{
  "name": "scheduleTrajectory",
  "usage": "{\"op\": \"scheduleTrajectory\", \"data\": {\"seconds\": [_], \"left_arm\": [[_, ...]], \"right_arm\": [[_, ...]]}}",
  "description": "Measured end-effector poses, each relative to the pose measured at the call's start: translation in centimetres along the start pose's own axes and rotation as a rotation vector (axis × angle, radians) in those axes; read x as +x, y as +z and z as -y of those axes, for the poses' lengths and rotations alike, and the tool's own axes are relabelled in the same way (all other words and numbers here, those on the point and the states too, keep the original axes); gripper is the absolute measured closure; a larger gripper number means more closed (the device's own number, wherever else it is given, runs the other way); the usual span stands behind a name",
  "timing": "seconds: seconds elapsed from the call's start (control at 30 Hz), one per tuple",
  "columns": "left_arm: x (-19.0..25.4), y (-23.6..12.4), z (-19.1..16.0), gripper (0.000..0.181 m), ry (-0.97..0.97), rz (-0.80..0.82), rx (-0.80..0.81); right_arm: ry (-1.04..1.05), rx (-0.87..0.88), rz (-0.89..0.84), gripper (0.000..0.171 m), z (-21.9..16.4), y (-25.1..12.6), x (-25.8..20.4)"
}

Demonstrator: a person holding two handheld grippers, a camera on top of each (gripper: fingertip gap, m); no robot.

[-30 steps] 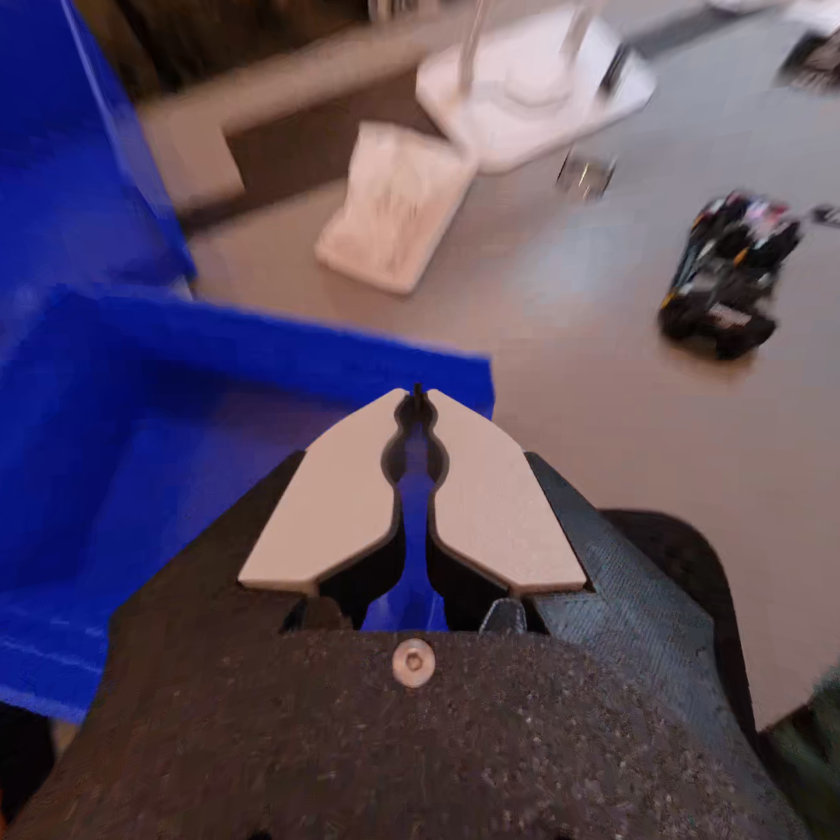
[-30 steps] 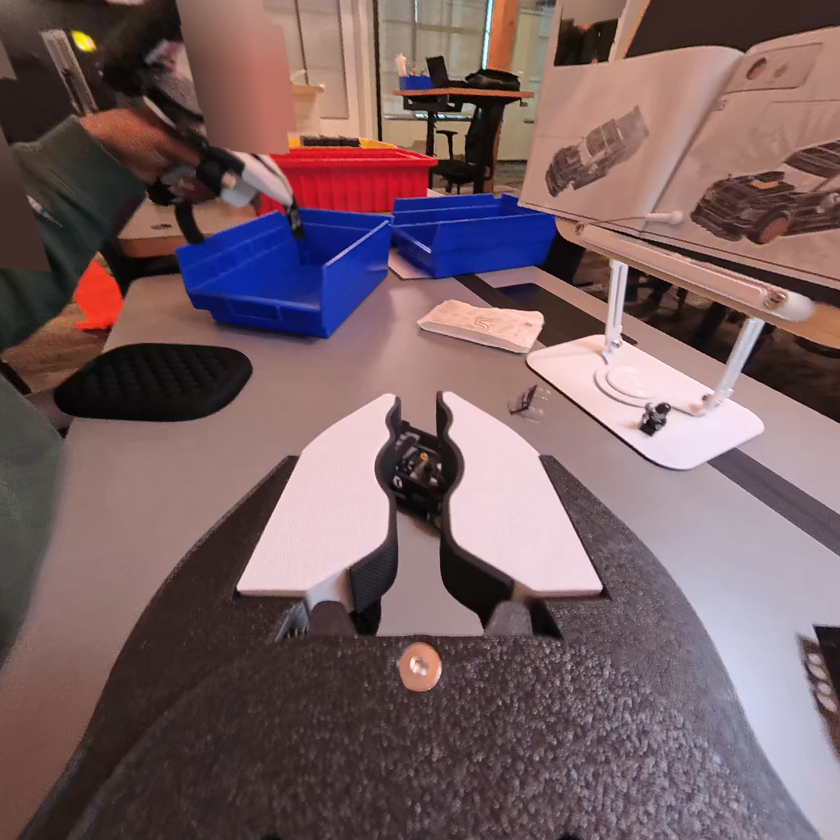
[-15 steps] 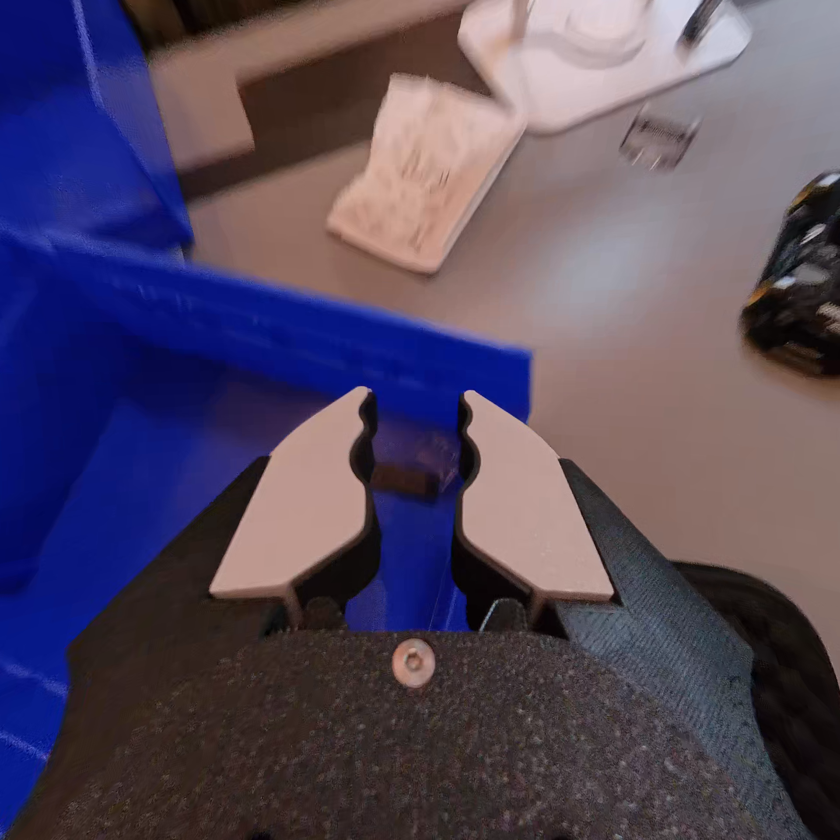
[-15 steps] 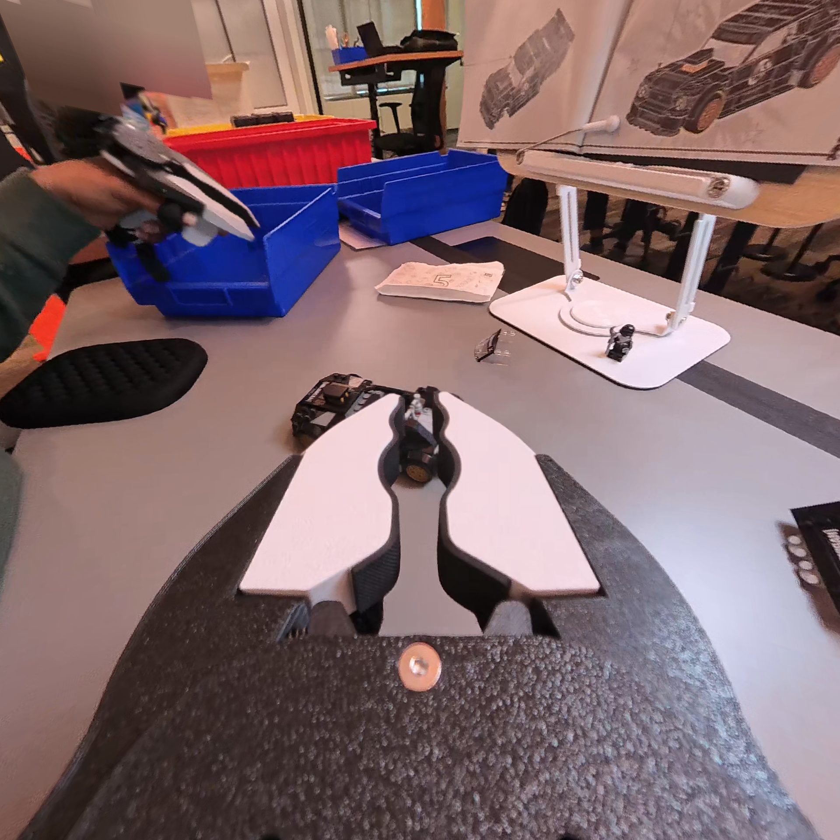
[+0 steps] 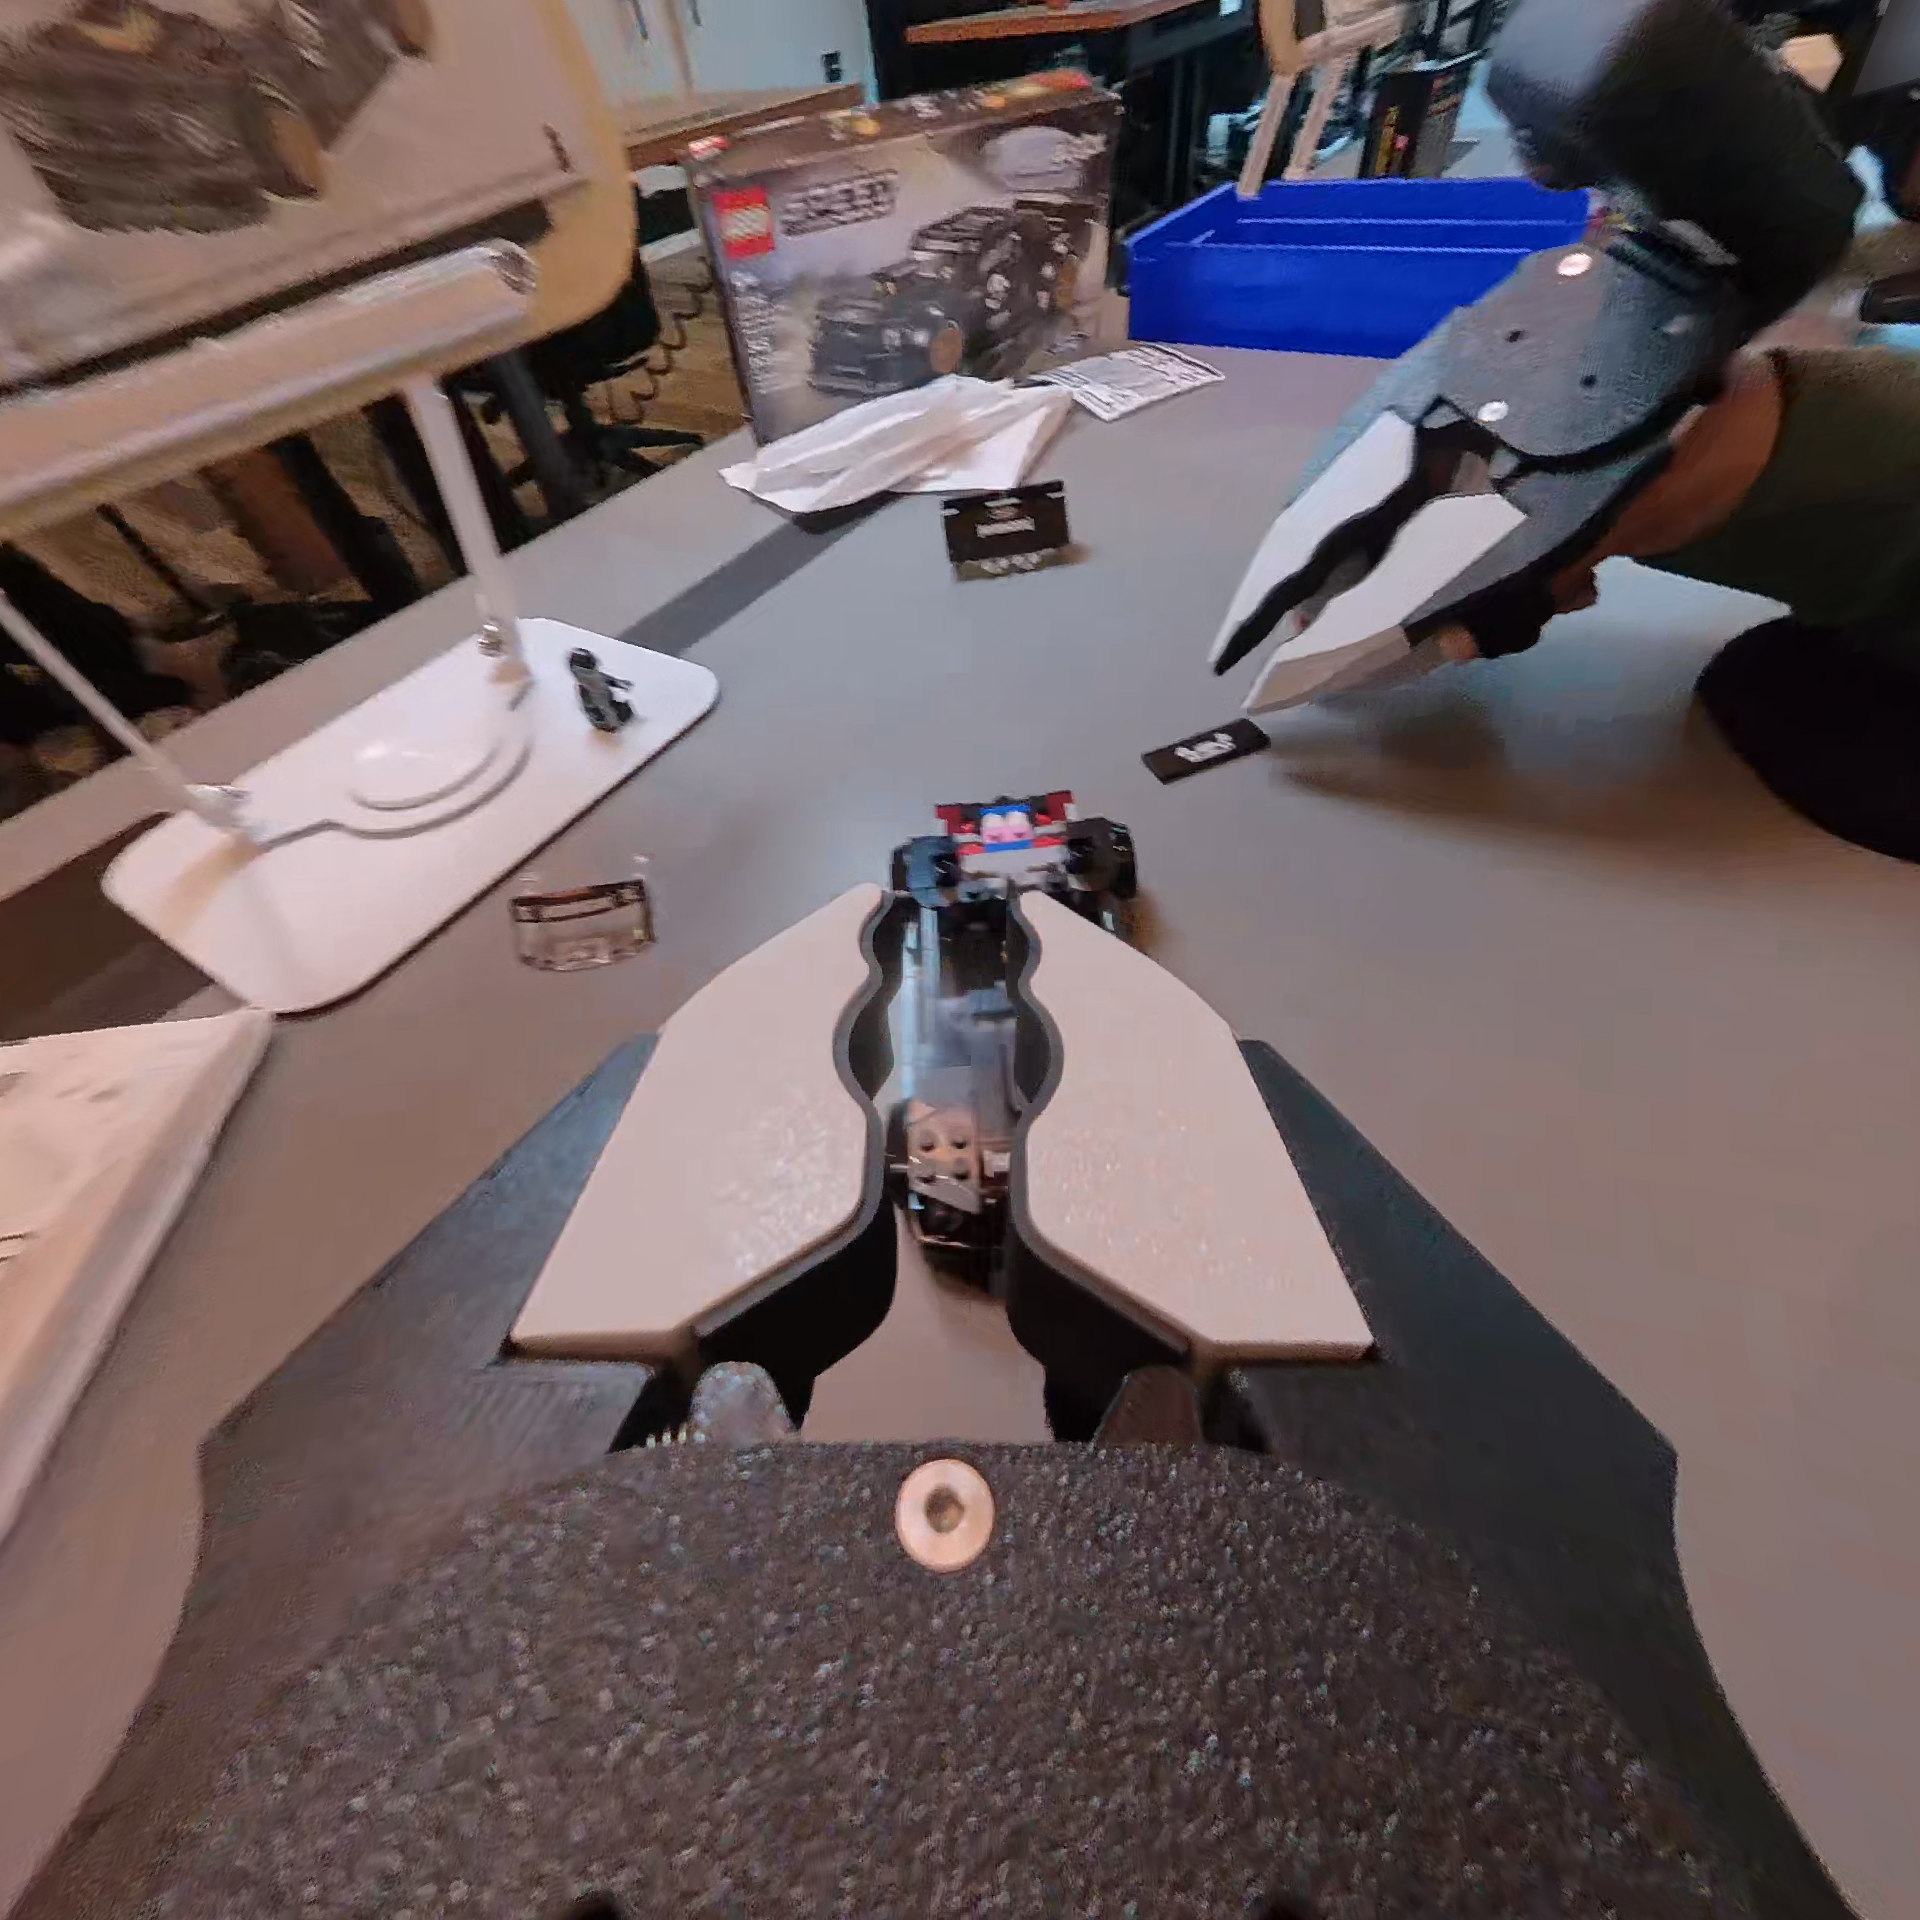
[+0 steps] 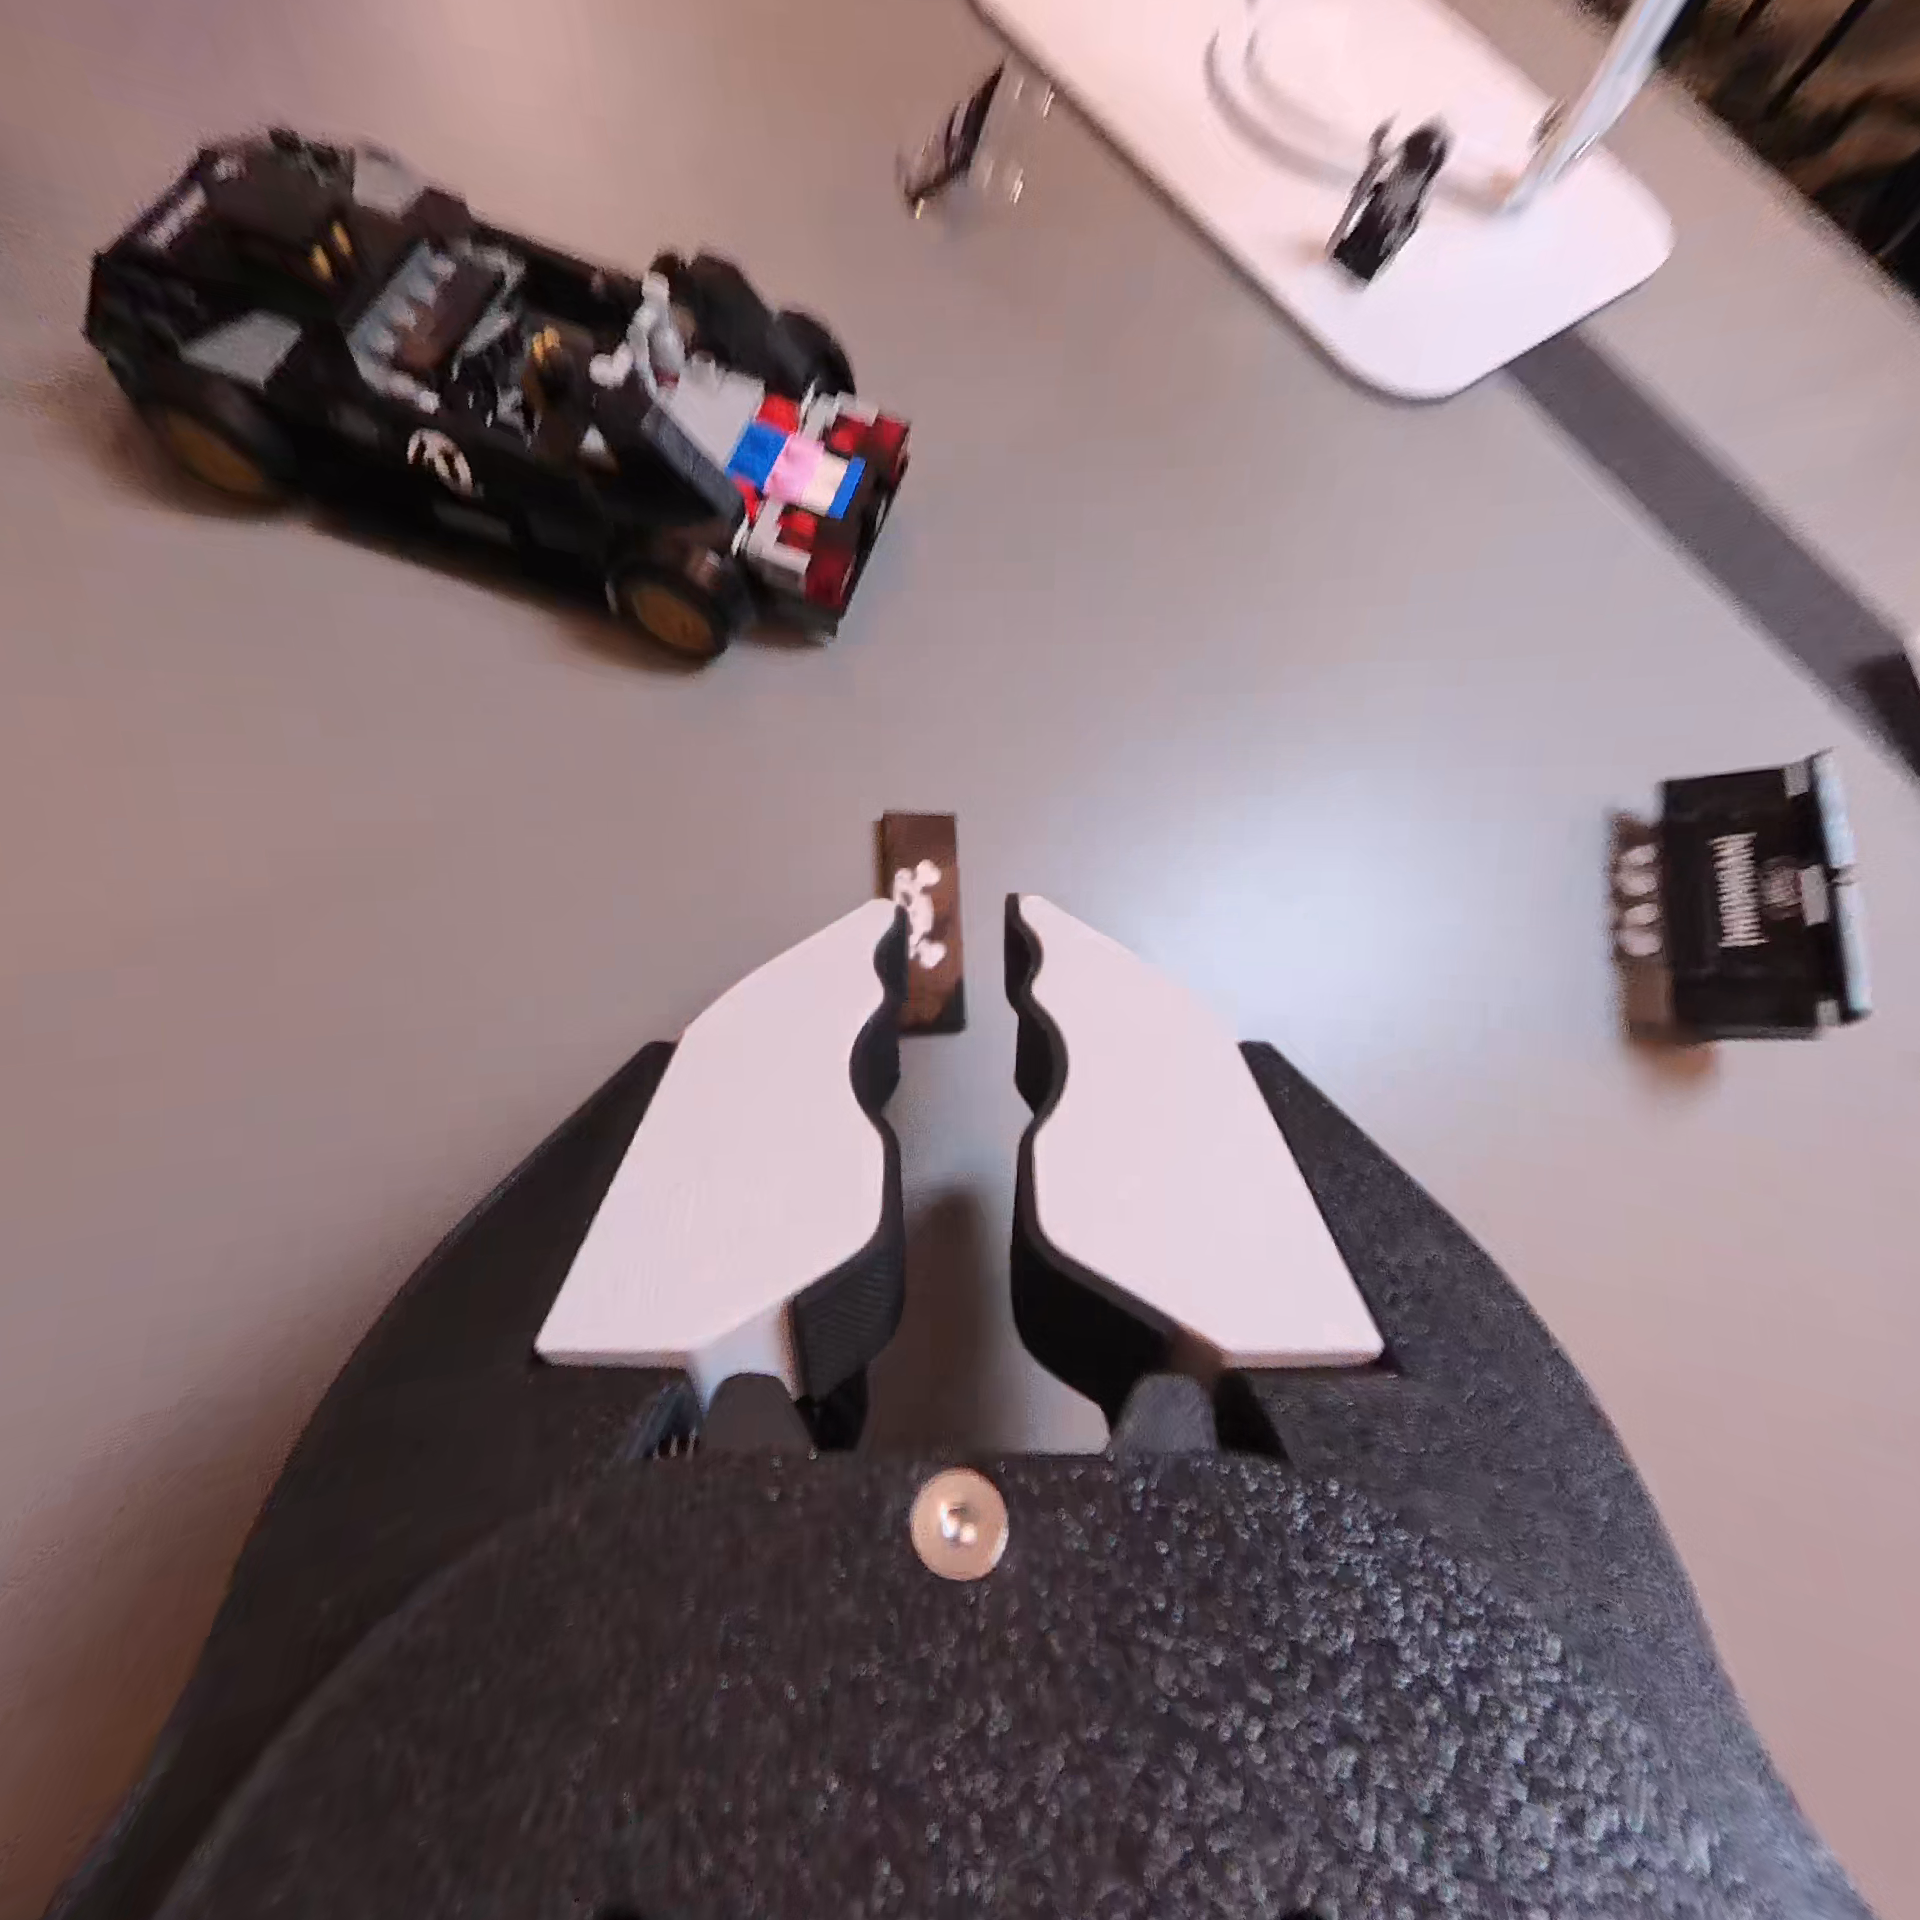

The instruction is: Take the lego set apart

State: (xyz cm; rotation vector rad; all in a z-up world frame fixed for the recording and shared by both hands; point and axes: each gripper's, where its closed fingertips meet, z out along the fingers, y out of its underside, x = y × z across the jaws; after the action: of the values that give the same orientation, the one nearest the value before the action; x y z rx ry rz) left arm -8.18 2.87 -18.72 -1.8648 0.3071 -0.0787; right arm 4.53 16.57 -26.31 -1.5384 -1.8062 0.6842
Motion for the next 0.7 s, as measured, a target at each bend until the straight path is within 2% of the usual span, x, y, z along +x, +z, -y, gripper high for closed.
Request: {"op": "scheduleTrajectory", "data": {"seconds": [0.13,0.27,0.4,0.53,0.7], "left_arm": [[0.8,-0.5,-2.0,0.165,0.028,-0.014,-0.001],[0.8,-1.0,-1.9,0.165,-0.057,-0.050,0.019],[1.2,-0.9,-2.0,0.165,-0.031,-0.061,0.019],[2.1,-0.5,-2.5,0.165,-0.020,-0.086,0.000],[3.2,-0.3,-2.0,0.160,-0.055,-0.135,0.026]], "right_arm": [[-0.010,-0.108,0.038,0.152,-1.2,0.6,-0.4],[0.017,-0.203,0.074,0.152,-1.7,1.4,-0.4],[0.011,-0.233,0.100,0.155,-1.5,1.7,-0.6],[-0.130,-0.119,0.039,0.156,-0.4,1.7,-1.3],[-0.358,0.177,-0.007,0.155,5.1,0.2,-5.3]]}}
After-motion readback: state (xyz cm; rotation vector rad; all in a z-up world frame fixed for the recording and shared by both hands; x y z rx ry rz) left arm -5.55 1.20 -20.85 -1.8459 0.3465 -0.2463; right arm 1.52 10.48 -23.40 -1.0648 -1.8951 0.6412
